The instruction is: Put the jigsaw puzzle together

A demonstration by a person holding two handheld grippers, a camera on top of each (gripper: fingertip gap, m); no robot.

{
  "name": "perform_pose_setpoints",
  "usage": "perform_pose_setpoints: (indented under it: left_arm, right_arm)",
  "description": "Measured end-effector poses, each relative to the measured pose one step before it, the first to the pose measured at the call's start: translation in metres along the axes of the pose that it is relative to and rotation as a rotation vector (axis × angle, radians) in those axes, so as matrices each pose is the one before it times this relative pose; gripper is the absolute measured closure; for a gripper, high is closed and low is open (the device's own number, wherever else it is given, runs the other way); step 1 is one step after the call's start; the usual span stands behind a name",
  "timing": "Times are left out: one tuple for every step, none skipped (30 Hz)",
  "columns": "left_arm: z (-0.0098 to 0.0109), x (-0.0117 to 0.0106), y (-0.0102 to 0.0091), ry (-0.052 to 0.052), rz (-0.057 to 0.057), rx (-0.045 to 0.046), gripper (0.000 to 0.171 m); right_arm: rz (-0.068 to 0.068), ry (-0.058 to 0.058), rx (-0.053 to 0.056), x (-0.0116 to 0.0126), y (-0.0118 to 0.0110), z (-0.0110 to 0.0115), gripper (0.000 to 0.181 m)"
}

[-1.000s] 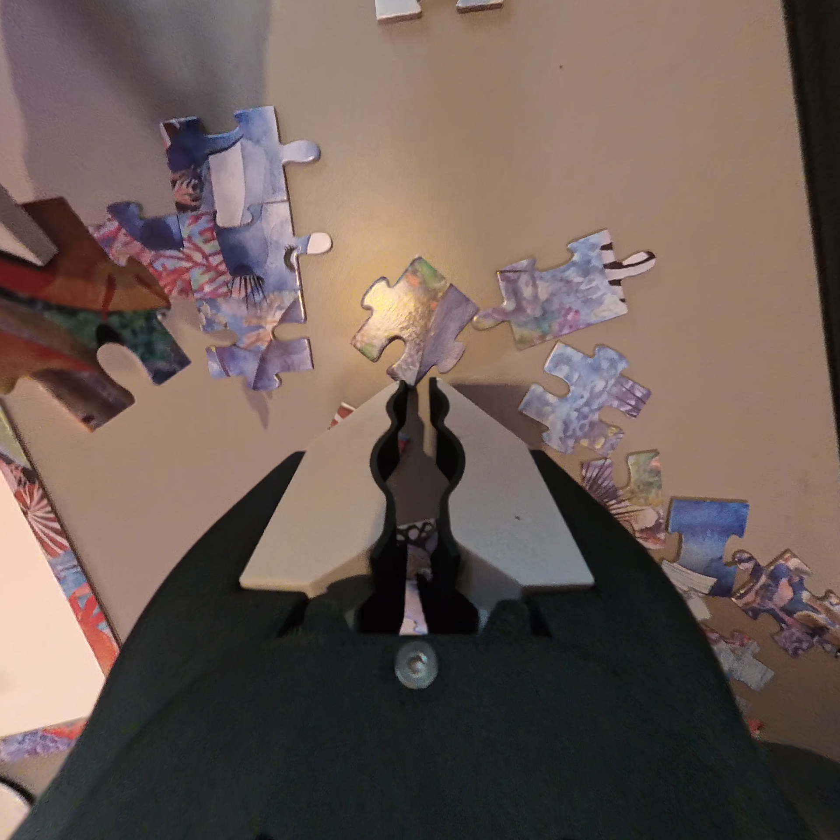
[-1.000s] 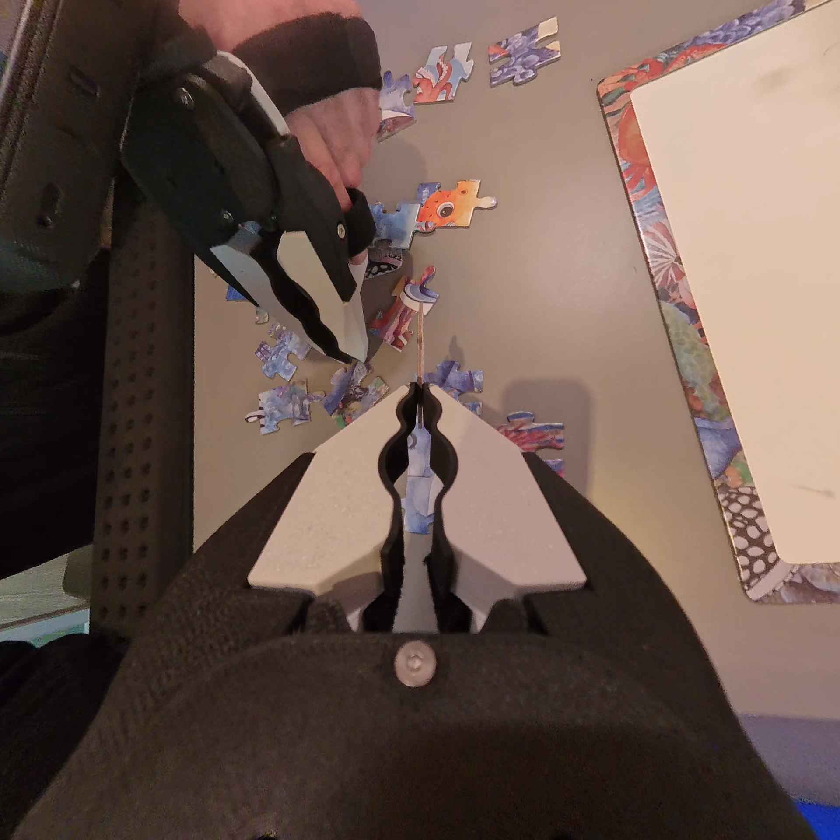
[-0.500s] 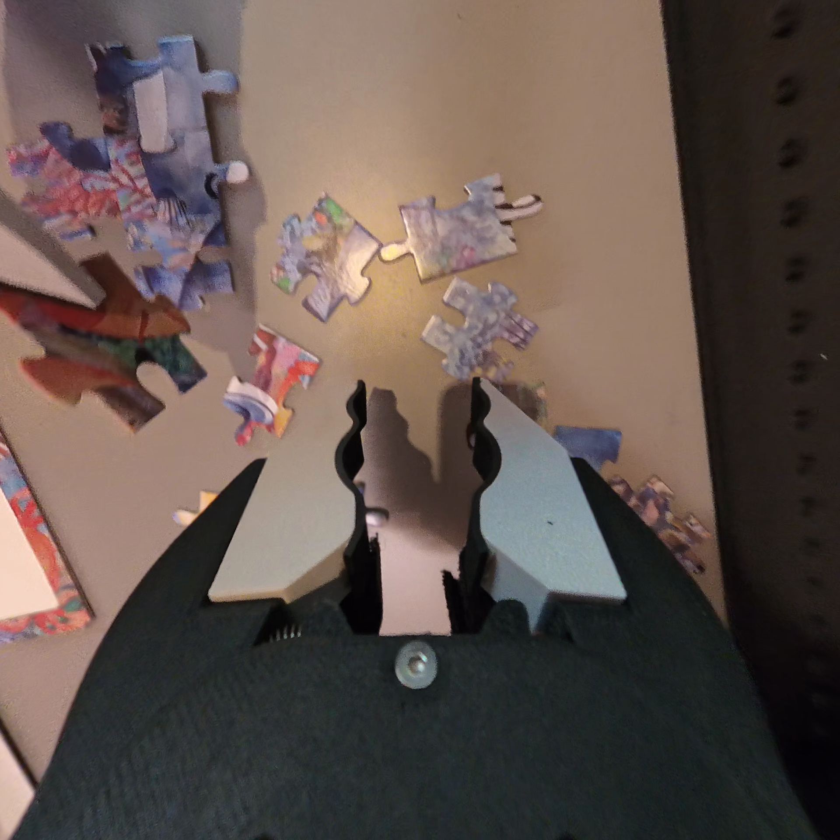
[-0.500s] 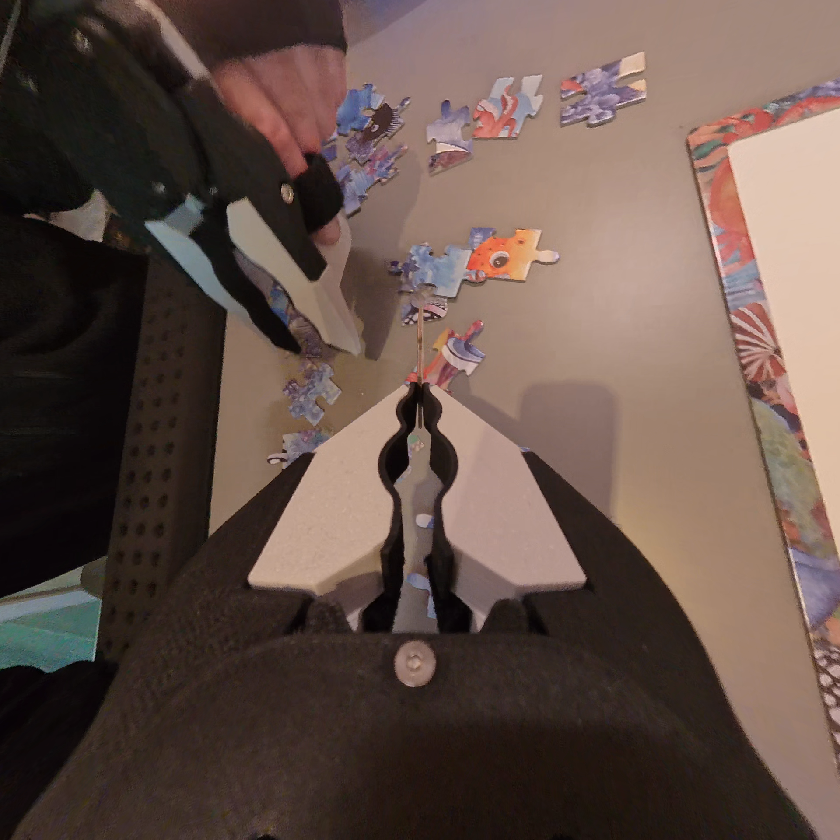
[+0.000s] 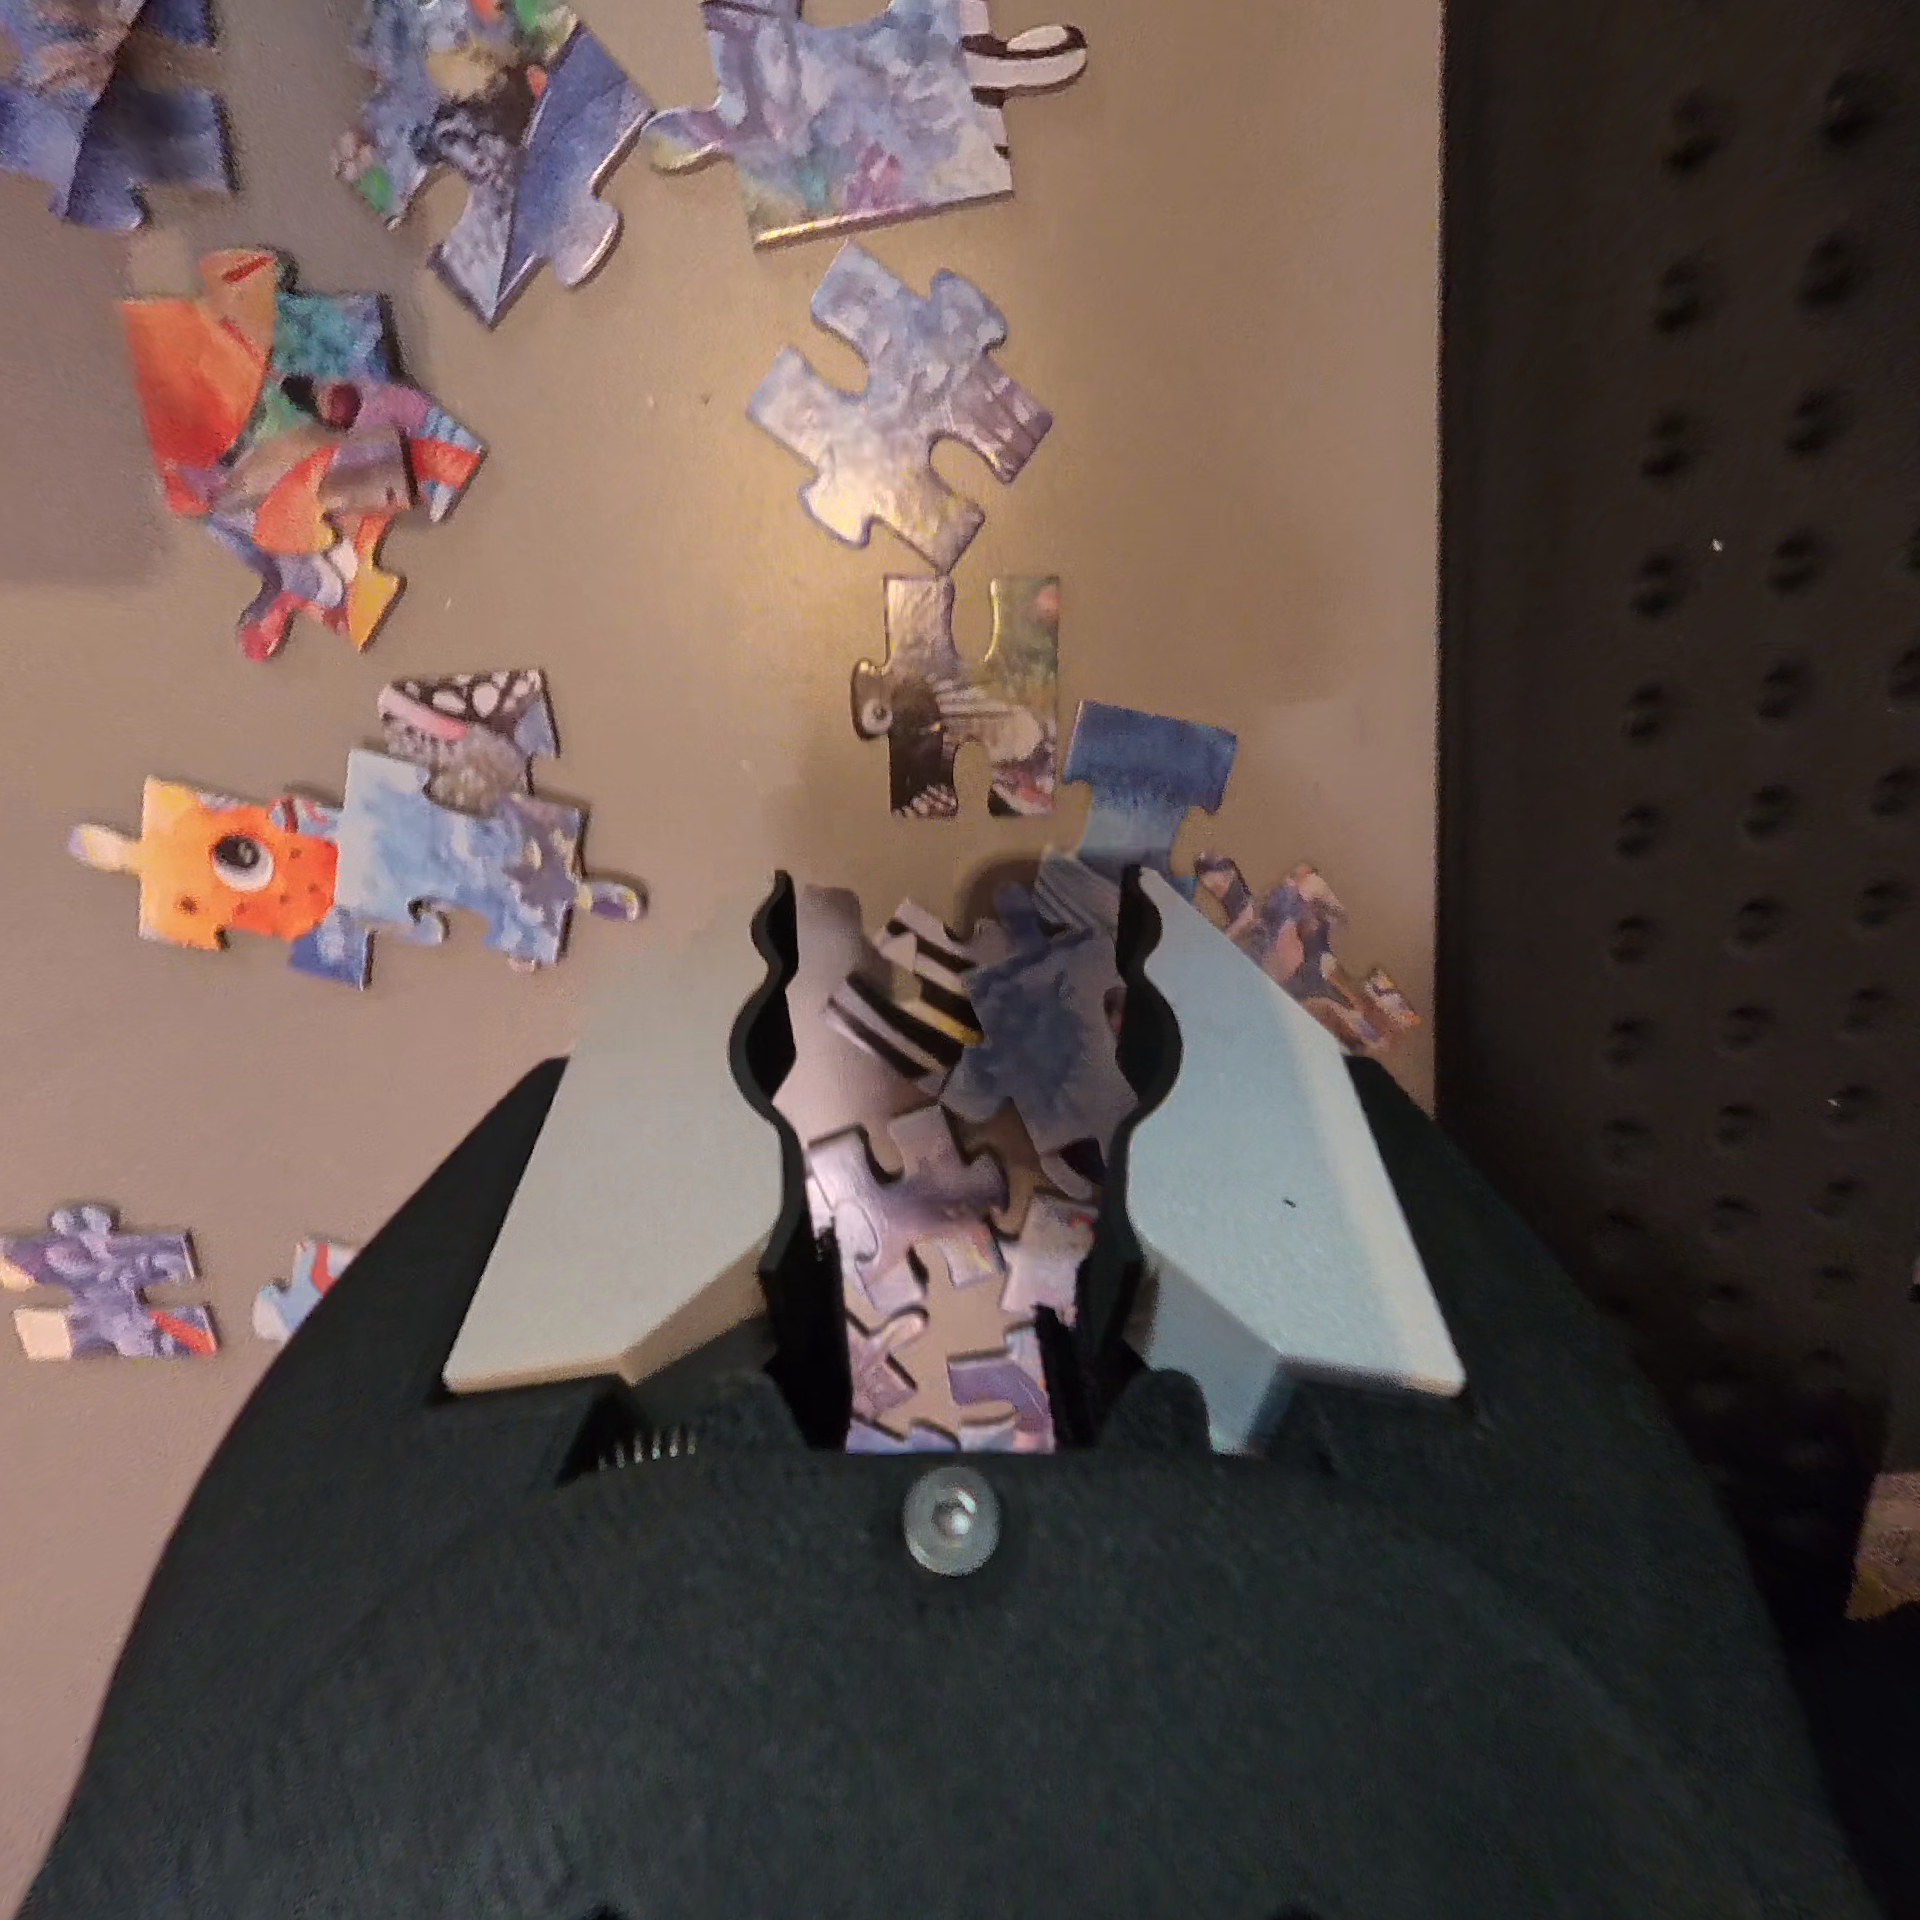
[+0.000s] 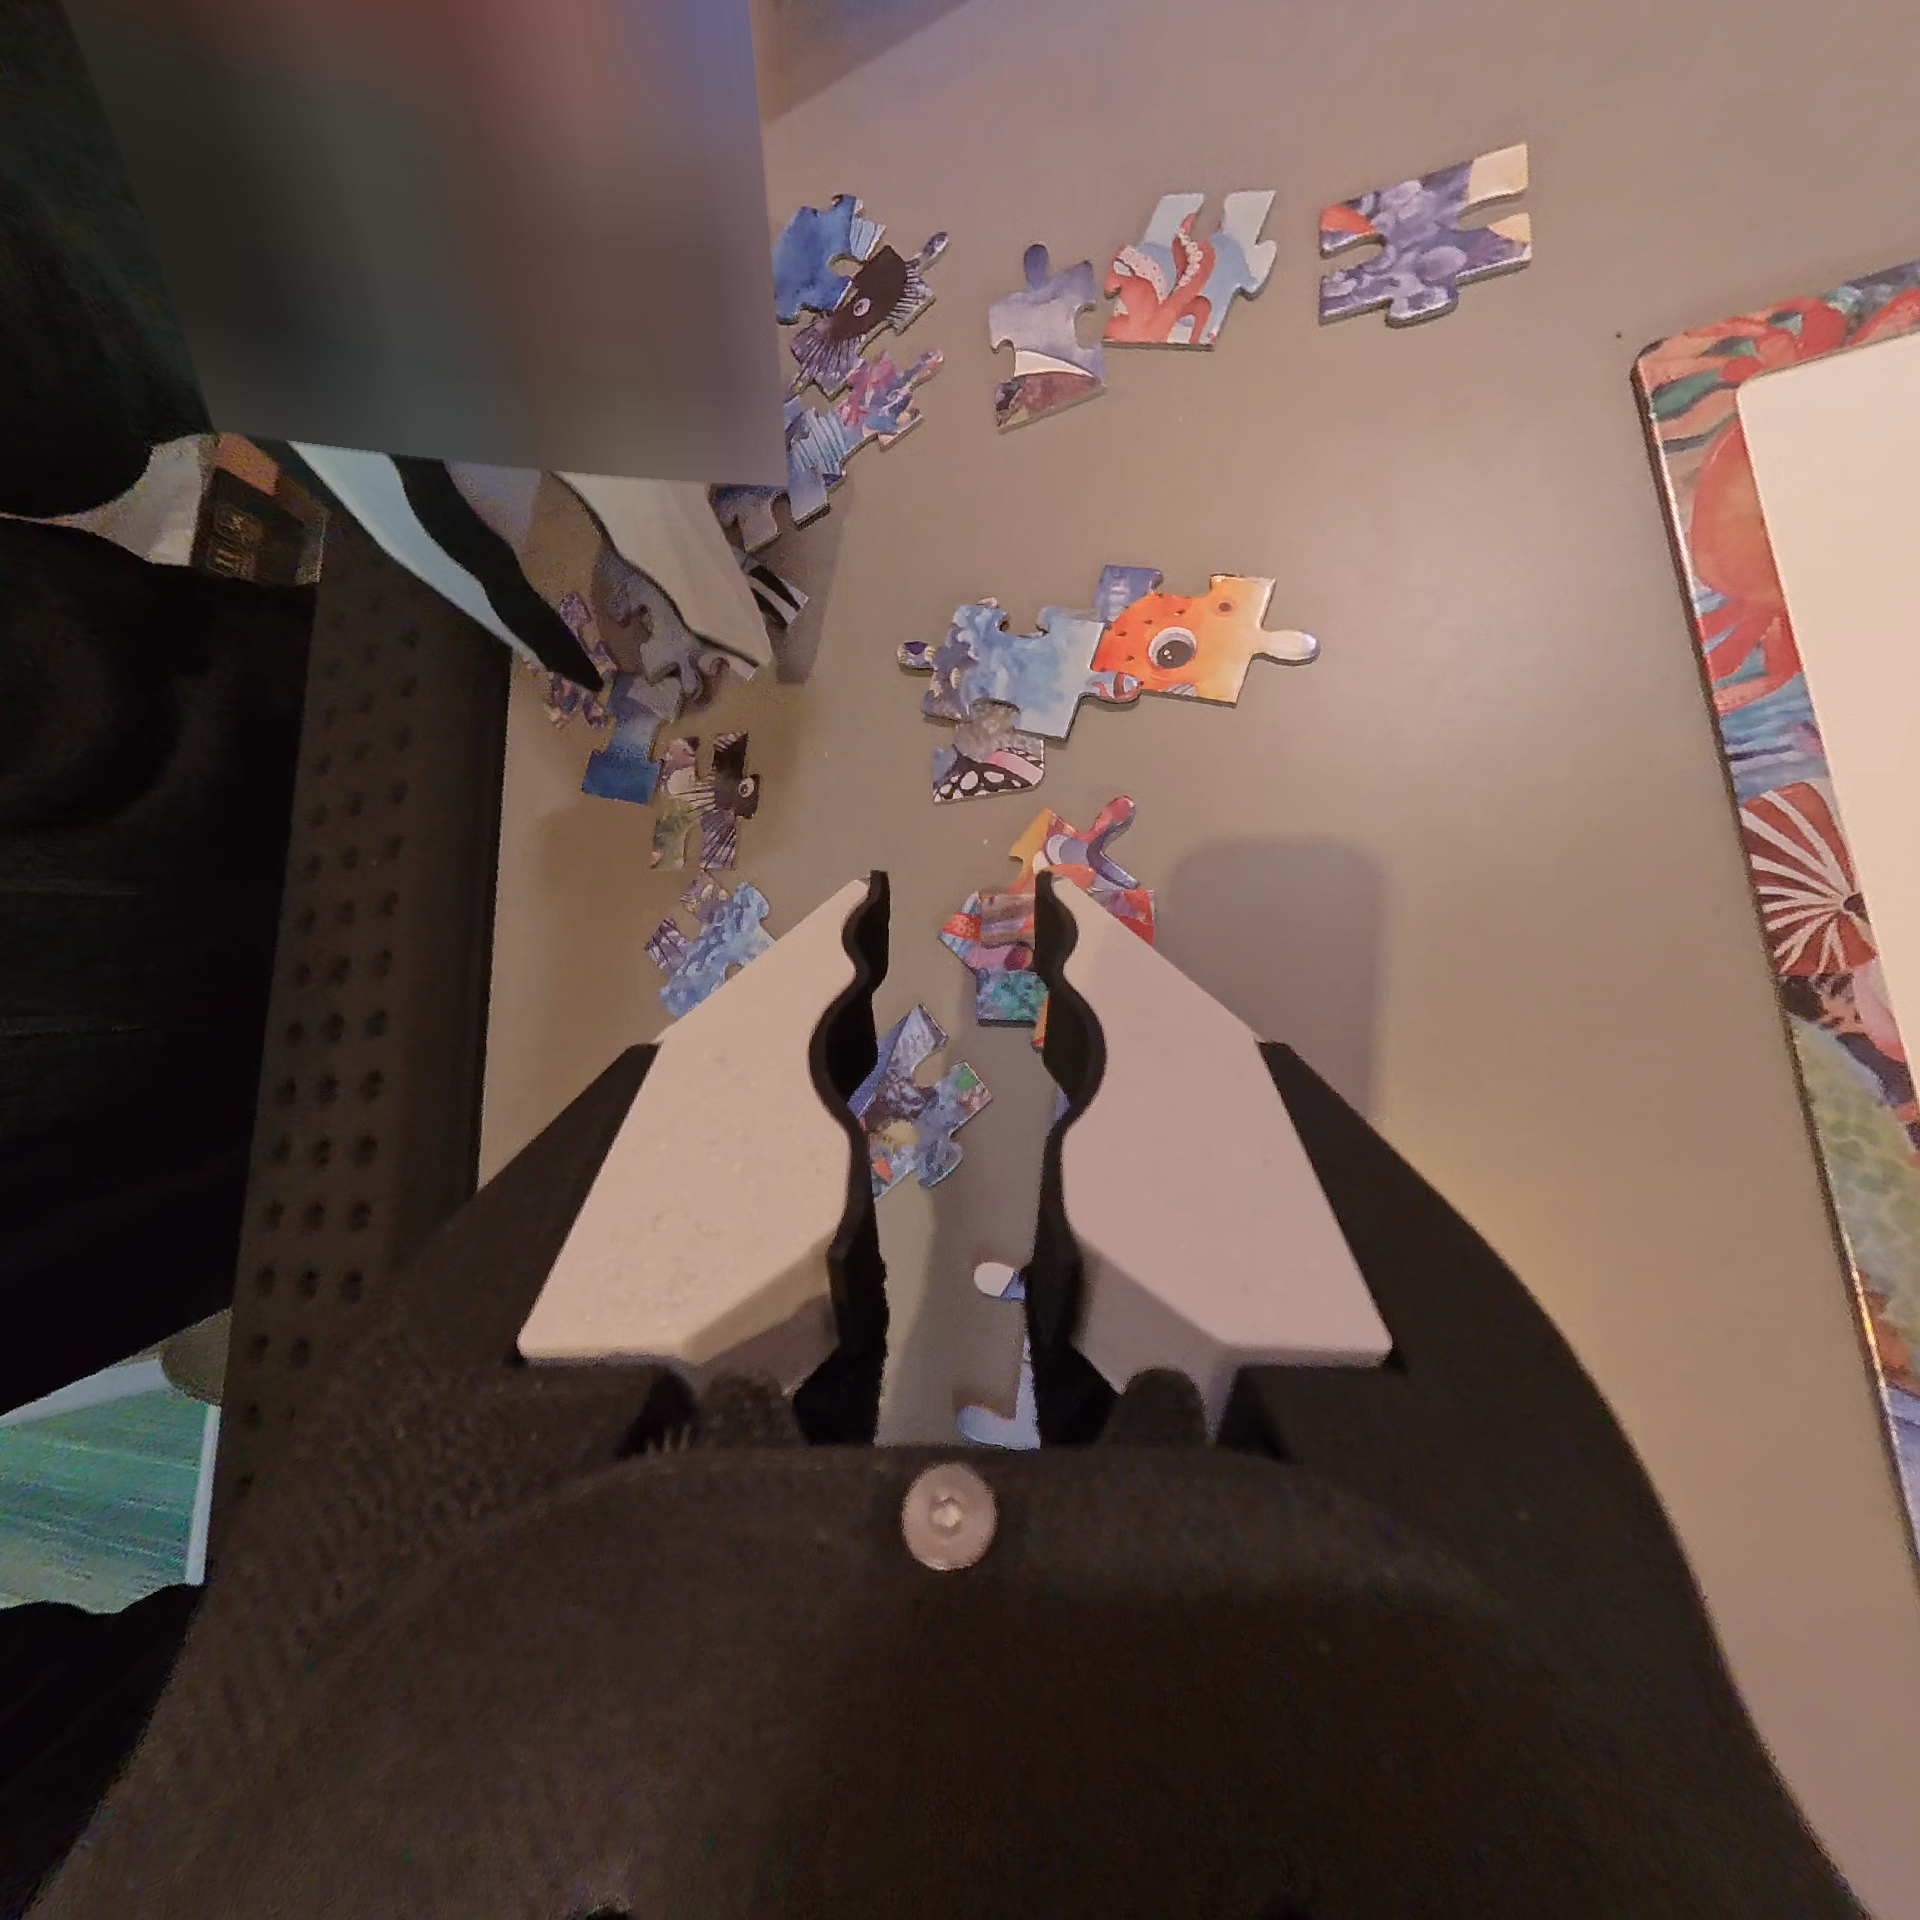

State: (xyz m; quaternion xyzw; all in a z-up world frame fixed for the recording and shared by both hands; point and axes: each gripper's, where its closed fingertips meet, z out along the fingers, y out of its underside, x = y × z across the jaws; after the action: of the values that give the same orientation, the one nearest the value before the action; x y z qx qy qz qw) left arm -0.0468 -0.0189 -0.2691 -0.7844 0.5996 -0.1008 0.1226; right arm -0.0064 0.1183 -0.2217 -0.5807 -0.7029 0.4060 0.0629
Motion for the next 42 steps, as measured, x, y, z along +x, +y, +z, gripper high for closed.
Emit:
perform_pose_setpoints:
  left_arm:
    - [-0.00436, 0.00029, 0.00426, -0.0093, -0.0145, 0.00413, 0.111]
    - [-0.00359, 0.00197, 0.00533, -0.0019, -0.0133, -0.00132, 0.111]
    - [-0.00246, 0.00317, 0.00534, 0.0029, -0.0106, -0.00282, 0.111]
    - [-0.00128, 0.00244, 0.00550, -0.0024, -0.0085, -0.00553, 0.111]
    - [0.00008, 0.00140, 0.00562, -0.0071, -0.0090, -0.00899, 0.111]
    - [0.00119, 0.00100, 0.00580, -0.0073, -0.0113, -0.01306, 0.110]
    - [0.00174, 0.00157, 0.00569, -0.0031, -0.0090, -0.01462, 0.109]
    - [0.00184, 0.00248, 0.00459, 0.0023, -0.0058, -0.00960, 0.109]
    - [0.00159, 0.00229, 0.00300, 0.0028, -0.0063, -0.00286, 0.109]
    - [0.00137, 0.00146, 0.00216, -0.0009, -0.0072, -0.00095, 0.109]
    - [0.00144, 0.00032, 0.00272, -0.0071, -0.0059, -0.00685, 0.111]
    - [0.00185, -0.00017, 0.00294, -0.0108, -0.0032, -0.01125, 0.113]
    - [0.00218, 0.00031, 0.00224, -0.0077, -0.0024, -0.00974, 0.115]
    - [0.00097, 0.00094, -0.00074, -0.0024, -0.0012, 0.00788, 0.118]
    - [-0.00034, 0.00239, -0.00231, 0.0071, -0.0012, 0.01899, 0.127]
    - [0.00073, 0.00094, -0.00062, -0.0027, 0.0002, 0.00789, 0.129]
    - [0.00038, 0.00007, -0.00103, -0.0049, -0.0039, 0.00979, 0.129]
    - [0.00008, 0.00009, -0.00052, -0.0017, -0.0092, 0.00817, 0.129]
    - [-0.00015, 0.00008, 0.00000, -0.0030, -0.0006, 0.00592, 0.130]
    - [-0.00018, -0.00024, -0.00031, -0.0078, 0.0083, 0.00617, 0.130]
    - [-0.00032, -0.00108, -0.00057, -0.0141, 0.0070, 0.00659, 0.130]
    - [-0.00026, -0.00124, 0.00013, -0.0116, -0.0007, 0.00031, 0.130]
    - [-0.00035, -0.00167, 0.00003, -0.0142, 0.0017, 0.00042, 0.130]
    - [-0.00045, -0.00291, -0.00023, -0.0210, 0.0026, 0.00193, 0.130]
    - [-0.00050, -0.00244, -0.00026, -0.0146, -0.0026, 0.00060, 0.130]
    - [-0.00084, -0.00275, -0.00094, -0.0164, 0.0005, 0.00397, 0.130]
    - [-0.00135, -0.00407, -0.00245, -0.0244, 0.0011, 0.01083, 0.130]
    - [-0.00180, -0.00410, -0.00303, -0.0223, -0.0009, 0.01162, 0.131]
    - [-0.00205, -0.00486, -0.00323, -0.0285, 0.0031, 0.00990, 0.131]
    - [-0.00239, -0.00642, -0.00382, -0.0371, 0.0010, 0.01093, 0.130]
    - [-0.00263, -0.00650, -0.00476, -0.0363, -0.0003, 0.01565, 0.130]
    - [-0.00237, -0.00615, -0.00544, -0.0336, -0.0008, 0.01861, 0.130]
    - [-0.00224, -0.00794, -0.00579, -0.0427, -0.0029, 0.01961, 0.130]
    - [-0.00146, -0.00836, -0.00550, -0.0447, -0.0067, 0.01829, 0.130]
    - [-0.00081, -0.00610, -0.00506, -0.0322, -0.0052, 0.01670, 0.130]
    - [-0.00037, -0.00512, -0.00459, -0.0275, -0.0021, 0.01598, 0.130]
    - [-0.00013, -0.00551, -0.00413, -0.0315, -0.0027, 0.01384, 0.131]
    - [0.00032, -0.00501, -0.00351, -0.0288, -0.0040, 0.01364, 0.130]
    - [0.00062, -0.00520, -0.00330, -0.0298, -0.0038, 0.01485, 0.130]
    - [0.00087, -0.00499, -0.00290, -0.0291, -0.0071, 0.01593, 0.130]
    - [0.00163, -0.00159, -0.00241, -0.0081, -0.0078, 0.01465, 0.130]
    - [0.00166, -0.00023, -0.00230, -0.0021, -0.0051, 0.01458, 0.130]
  right_arm:
    - [-0.0090, 0.0032, -0.0007, -0.00094, -0.00061, -0.00076, 0.156]
    - [-0.0070, 0.0017, 0.0040, -0.00090, -0.00126, -0.00098, 0.157]
    - [-0.0062, -0.0020, 0.0061, -0.00124, -0.00158, -0.00064, 0.158]
    - [-0.0059, -0.0023, 0.0037, -0.00118, -0.00115, -0.00037, 0.158]
    - [-0.0049, 0.0003, 0.0003, -0.00066, -0.00052, 0.00001, 0.158]
    - [-0.0031, 0.0012, -0.0015, -0.00018, -0.00010, 0.00052, 0.158]
    - [-0.0012, -0.0001, -0.0026, -0.00019, 0.00031, 0.00077, 0.158]
    - [-0.0007, -0.0008, -0.0042, -0.00020, 0.00050, 0.00108, 0.158]
    - [-0.0010, -0.0001, -0.0053, -0.00015, 0.00069, 0.00146, 0.158]
    - [-0.0007, 0.0001, -0.0055, -0.00011, 0.00064, 0.00133, 0.158]
    - [-0.0007, -0.0003, -0.0049, -0.00036, 0.00049, 0.00124, 0.158]
    - [-0.0021, -0.0003, -0.0039, -0.00039, 0.00022, 0.00105, 0.158]
    - [-0.0031, 0.0001, -0.0030, -0.00049, 0.00011, 0.00091, 0.158]
    - [-0.0027, 0.0004, -0.0019, -0.00048, -0.00022, 0.00057, 0.158]
    - [-0.0022, 0.0003, -0.0007, -0.00037, -0.00030, 0.00033, 0.158]
    - [-0.0020, 0.0000, 0.0001, -0.00036, -0.00031, 0.00011, 0.158]
    - [-0.0018, 0.0002, 0.0005, -0.00029, -0.00029, 0.00003, 0.159]
    - [-0.0013, 0.0006, 0.0010, -0.00005, -0.00026, -0.00014, 0.159]
    - [-0.0008, 0.0005, 0.0009, -0.00011, -0.00026, -0.00014, 0.159]
    - [-0.0007, 0.0007, 0.0006, -0.00005, -0.00015, -0.00010, 0.159]
    - [-0.0013, 0.0009, 0.0009, -0.00012, -0.00032, -0.00017, 0.160]
    - [-0.0022, 0.0006, 0.0014, -0.00040, -0.00062, -0.00006, 0.160]
    - [-0.0023, 0.0002, 0.0015, -0.00057, -0.00071, -0.00007, 0.160]
    - [-0.0021, -0.0004, 0.0009, -0.00070, -0.00079, 0.00022, 0.160]
    - [-0.0033, -0.0015, 0.0013, -0.00103, -0.00102, 0.00055, 0.159]
    - [-0.0043, -0.0020, 0.0034, -0.00123, -0.00168, 0.00071, 0.159]
    - [-0.0029, -0.0018, 0.0060, -0.00114, -0.00234, 0.00095, 0.158]
    - [-0.0015, -0.0027, 0.0073, -0.00148, -0.00288, 0.00119, 0.157]
    - [-0.0033, -0.0044, 0.0065, -0.00194, -0.00279, 0.00135, 0.156]
    - [-0.0053, -0.0042, 0.0062, -0.00226, -0.00277, 0.00147, 0.155]
    - [-0.0043, -0.0026, 0.0079, -0.00194, -0.00322, 0.00144, 0.154]
    - [-0.0024, -0.0041, 0.0103, -0.00211, -0.00354, 0.00153, 0.153]
    - [-0.0031, -0.0091, 0.0130, -0.00293, -0.00398, 0.00143, 0.151]
    - [-0.0040, -0.0113, 0.0155, -0.00313, -0.00426, 0.00153, 0.150]
    - [-0.0013, -0.0080, 0.0153, -0.00235, -0.00406, 0.00160, 0.148]
    - [0.0017, -0.0055, 0.0118, -0.00173, -0.00340, 0.00160, 0.147]
    - [0.0006, -0.0055, 0.0100, -0.00179, -0.00292, 0.00166, 0.145]
    - [-0.0008, -0.0045, 0.0102, -0.00153, -0.00258, 0.00174, 0.145]
    - [0.0012, -0.0035, 0.0071, -0.00101, -0.00189, 0.00161, 0.145]
    - [0.0027, -0.0017, 0.0016, -0.00042, -0.00100, 0.00188, 0.146]
    - [0.0019, 0.0021, -0.0007, 0.00031, -0.00037, 0.00194, 0.146]
    - [0.0021, 0.0019, 0.0002, 0.00037, -0.00028, 0.00200, 0.146]
